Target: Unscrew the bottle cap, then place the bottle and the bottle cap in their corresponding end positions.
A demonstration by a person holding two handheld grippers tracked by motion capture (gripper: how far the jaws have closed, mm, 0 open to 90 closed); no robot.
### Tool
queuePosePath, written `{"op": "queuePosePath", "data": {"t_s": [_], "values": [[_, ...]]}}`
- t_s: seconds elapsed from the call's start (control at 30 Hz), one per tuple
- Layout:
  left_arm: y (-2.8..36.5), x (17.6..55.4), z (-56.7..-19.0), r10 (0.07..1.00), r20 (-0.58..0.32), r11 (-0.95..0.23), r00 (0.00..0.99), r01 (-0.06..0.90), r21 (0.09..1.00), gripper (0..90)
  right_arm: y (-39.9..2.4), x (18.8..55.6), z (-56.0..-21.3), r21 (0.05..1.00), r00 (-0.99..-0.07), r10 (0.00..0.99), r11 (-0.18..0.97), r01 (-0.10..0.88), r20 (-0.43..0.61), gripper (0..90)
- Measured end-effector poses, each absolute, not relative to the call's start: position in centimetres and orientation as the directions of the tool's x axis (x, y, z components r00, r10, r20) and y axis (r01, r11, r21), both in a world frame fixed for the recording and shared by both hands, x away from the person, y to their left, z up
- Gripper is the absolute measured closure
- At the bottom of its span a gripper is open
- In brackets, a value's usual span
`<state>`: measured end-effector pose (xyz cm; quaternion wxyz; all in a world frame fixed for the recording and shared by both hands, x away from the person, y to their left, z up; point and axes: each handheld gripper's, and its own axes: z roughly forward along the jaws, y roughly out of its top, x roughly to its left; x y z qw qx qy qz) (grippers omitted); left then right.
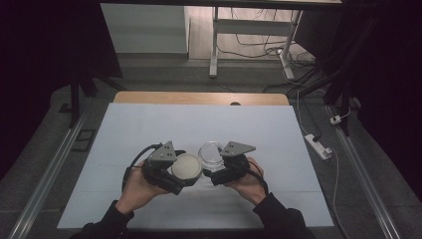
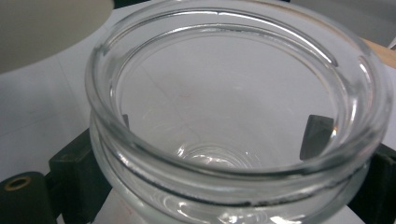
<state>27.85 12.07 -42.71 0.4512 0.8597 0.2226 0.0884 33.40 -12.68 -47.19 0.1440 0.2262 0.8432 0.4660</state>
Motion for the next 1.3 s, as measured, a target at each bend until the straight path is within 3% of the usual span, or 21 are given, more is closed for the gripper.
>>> {"op": "queuePosePath", "data": {"t_s": [1.3], "values": [[9.8,27.6,-46.9,0.431,-0.034,-0.524,0.902,0.281,0.804,7.8,-11.9,37.7,-47.1,0.853,-0.82,0.572,0.441,0.279,-0.027,6.5]]}}
